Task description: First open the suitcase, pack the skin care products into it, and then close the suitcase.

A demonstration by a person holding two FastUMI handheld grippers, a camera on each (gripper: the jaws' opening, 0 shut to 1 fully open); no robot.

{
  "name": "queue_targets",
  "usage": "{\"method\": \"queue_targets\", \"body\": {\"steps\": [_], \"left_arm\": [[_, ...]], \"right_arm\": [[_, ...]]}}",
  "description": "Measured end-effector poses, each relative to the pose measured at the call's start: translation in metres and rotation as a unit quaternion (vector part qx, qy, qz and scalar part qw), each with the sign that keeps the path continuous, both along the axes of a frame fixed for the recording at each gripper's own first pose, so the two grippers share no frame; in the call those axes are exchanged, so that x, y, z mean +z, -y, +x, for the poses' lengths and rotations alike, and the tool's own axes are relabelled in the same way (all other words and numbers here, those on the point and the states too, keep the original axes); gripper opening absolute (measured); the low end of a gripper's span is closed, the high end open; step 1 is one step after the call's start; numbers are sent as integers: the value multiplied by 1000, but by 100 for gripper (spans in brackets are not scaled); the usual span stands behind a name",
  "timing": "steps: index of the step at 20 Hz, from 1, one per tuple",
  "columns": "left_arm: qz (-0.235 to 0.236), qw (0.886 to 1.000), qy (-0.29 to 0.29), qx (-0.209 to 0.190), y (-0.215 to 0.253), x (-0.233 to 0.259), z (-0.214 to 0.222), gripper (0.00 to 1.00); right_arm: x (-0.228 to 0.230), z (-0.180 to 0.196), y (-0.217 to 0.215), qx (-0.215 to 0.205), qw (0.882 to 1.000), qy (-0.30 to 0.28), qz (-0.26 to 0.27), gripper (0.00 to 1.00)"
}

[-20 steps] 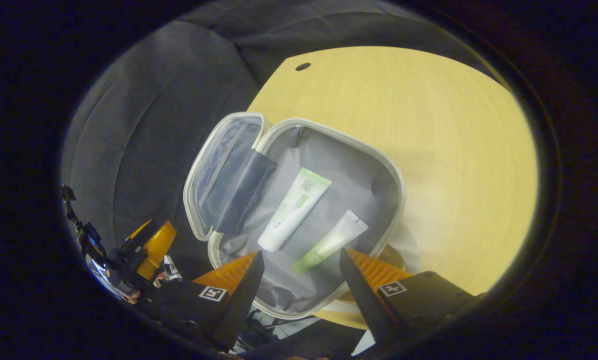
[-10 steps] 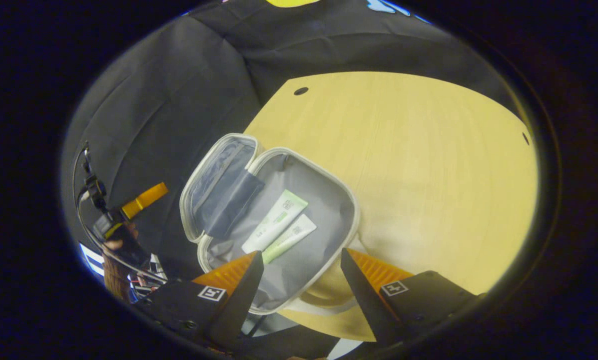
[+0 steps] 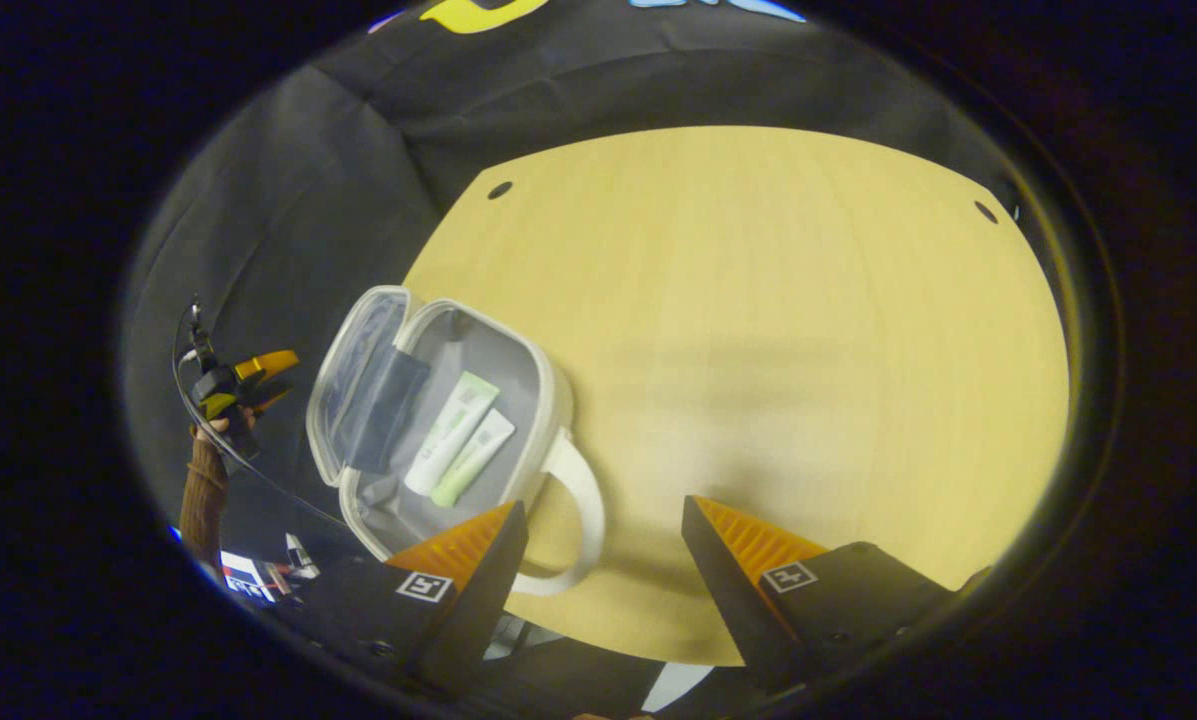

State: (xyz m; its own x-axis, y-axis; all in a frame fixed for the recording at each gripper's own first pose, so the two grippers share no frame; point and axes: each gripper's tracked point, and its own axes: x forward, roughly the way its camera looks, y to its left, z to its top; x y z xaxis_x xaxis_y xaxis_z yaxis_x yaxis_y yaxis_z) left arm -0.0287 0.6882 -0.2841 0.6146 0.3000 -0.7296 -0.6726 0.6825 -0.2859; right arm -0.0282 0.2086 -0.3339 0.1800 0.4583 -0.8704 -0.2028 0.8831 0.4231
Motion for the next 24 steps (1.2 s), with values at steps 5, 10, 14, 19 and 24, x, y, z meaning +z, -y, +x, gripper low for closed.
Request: {"method": "queue_targets", "body": {"steps": [5,10,14,19,24], "left_arm": [[-130,989,-43,59,-34,-71,4,98],[-232,968,-21,89,-19,-110,26,92],[-243,963,9,113,-8,-109,43,29],[-207,969,101,86,-10,-48,57,16],[-162,962,214,49,27,61,45,14]], "right_arm": [[-12,-15,43,-36,998,-21,-40,95],[-20,-35,50,-34,997,-47,-52,95],[-22,-46,41,-23,997,-57,-44,94],[-24,-53,29,-9,997,-64,-32,94],[-24,-58,20,-8,997,-70,-12,94]]}}
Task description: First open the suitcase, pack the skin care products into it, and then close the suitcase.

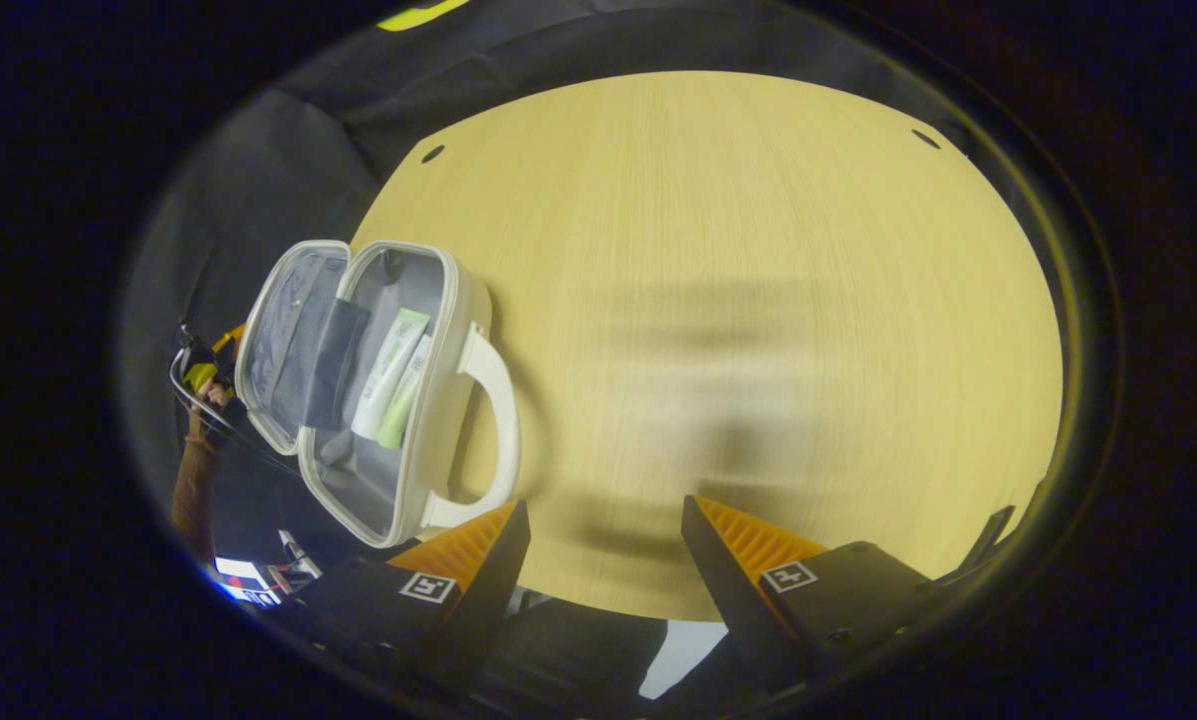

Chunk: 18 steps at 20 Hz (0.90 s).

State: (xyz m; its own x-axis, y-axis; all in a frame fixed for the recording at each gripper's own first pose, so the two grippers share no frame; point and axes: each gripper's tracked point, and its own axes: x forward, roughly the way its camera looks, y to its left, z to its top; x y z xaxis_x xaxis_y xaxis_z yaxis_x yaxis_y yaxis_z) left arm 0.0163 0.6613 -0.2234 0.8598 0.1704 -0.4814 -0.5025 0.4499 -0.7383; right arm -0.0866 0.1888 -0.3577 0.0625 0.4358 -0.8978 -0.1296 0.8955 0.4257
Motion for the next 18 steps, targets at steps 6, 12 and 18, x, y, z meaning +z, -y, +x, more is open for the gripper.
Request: {"method": "queue_targets", "body": {"steps": [6,12,18], "left_arm": [[107,992,37,-63,111,115,-13,14],[105,986,92,-93,269,180,-34,14],[216,968,49,-121,402,168,-23,14]], "right_arm": [[10,13,-6,-13,999,8,33,94],[12,16,-2,-24,998,23,58,94],[15,27,17,-63,994,45,73,94]]}}
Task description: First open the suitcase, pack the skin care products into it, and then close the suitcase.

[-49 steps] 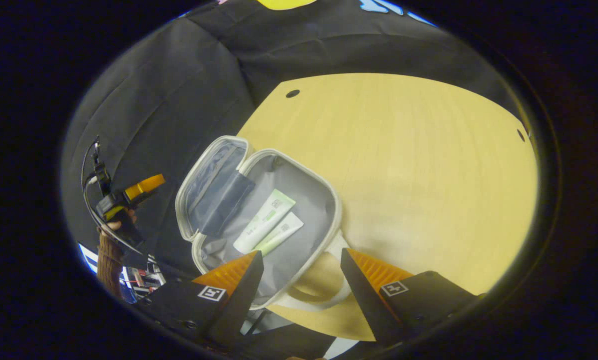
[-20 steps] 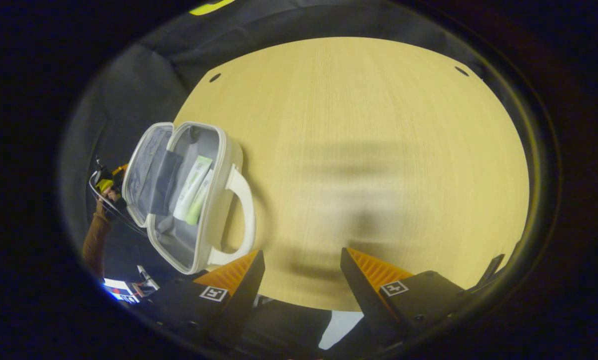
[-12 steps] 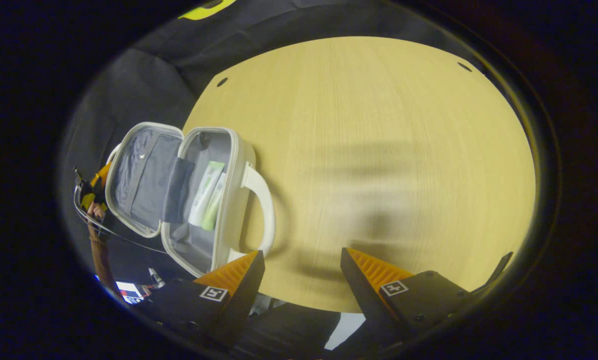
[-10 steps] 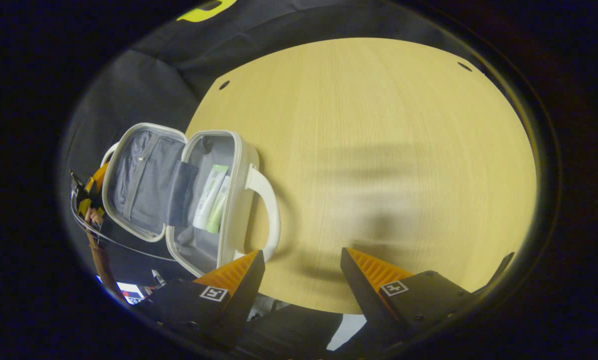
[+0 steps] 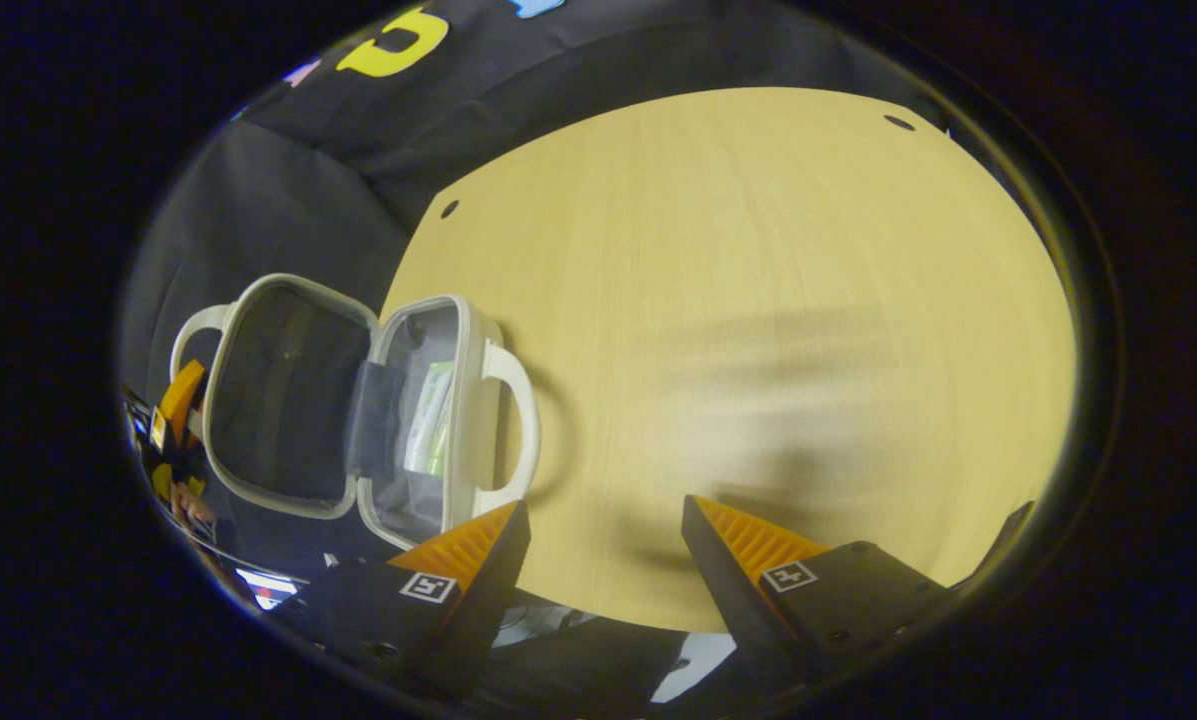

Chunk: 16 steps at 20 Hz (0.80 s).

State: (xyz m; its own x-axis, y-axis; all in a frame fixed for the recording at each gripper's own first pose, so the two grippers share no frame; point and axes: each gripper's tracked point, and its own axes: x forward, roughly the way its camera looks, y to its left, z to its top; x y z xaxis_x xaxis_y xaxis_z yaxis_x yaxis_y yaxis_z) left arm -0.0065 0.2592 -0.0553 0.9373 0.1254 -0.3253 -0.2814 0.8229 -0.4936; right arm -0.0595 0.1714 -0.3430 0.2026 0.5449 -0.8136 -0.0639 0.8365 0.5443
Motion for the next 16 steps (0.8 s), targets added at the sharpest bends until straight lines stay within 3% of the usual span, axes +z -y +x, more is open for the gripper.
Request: {"method": "queue_targets", "body": {"steps": [3,6,10,13,14,15,16], "left_arm": [[66,997,-34,-13,54,-21,7,14],[141,985,-87,-53,114,-57,27,14],[240,947,-174,-124,178,-148,51,14],[301,915,-220,-156,195,-214,59,14],[292,913,-235,-163,197,-229,46,18],[257,917,-246,-178,207,-242,32,26],[238,925,-248,-165,212,-242,27,51]], "right_arm": [[1,7,19,-38,999,1,7,94],[1,11,24,-80,997,-9,18,94],[2,22,37,-116,993,2,26,94],[3,28,44,-132,991,17,28,94],[3,29,45,-135,990,22,26,94],[5,32,46,-139,989,29,25,94],[6,35,49,-143,989,33,24,94]]}}
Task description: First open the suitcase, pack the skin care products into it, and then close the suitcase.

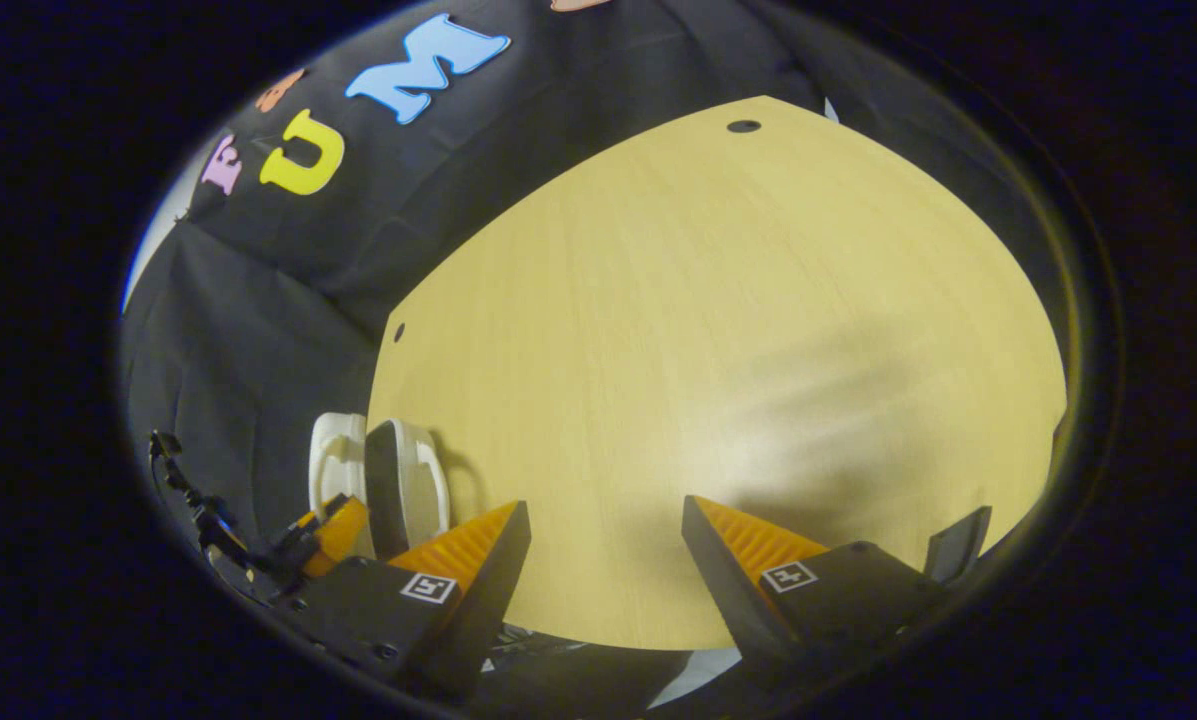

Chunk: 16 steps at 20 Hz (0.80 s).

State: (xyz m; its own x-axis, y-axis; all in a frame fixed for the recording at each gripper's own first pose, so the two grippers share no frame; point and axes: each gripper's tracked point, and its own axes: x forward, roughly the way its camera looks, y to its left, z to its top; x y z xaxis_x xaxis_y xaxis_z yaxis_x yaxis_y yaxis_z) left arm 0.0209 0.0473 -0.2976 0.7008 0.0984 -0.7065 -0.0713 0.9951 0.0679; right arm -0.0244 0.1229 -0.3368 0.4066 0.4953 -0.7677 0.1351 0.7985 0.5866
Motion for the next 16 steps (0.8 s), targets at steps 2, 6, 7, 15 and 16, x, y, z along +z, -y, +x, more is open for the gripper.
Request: {"method": "queue_targets", "body": {"steps": [2,6,7,15,16], "left_arm": [[10,999,24,39,-7,18,6,99],[40,995,75,51,-7,69,30,99],[49,992,104,48,-8,96,42,99],[196,876,440,-18,90,355,139,97],[197,860,470,-26,109,373,133,96]], "right_arm": [[3,9,13,-12,1000,7,-5,94],[28,29,53,-39,997,52,-33,94],[48,45,64,-46,994,85,-47,94],[281,152,174,-104,837,480,-241,94],[303,151,183,-109,806,521,-260,94]]}}
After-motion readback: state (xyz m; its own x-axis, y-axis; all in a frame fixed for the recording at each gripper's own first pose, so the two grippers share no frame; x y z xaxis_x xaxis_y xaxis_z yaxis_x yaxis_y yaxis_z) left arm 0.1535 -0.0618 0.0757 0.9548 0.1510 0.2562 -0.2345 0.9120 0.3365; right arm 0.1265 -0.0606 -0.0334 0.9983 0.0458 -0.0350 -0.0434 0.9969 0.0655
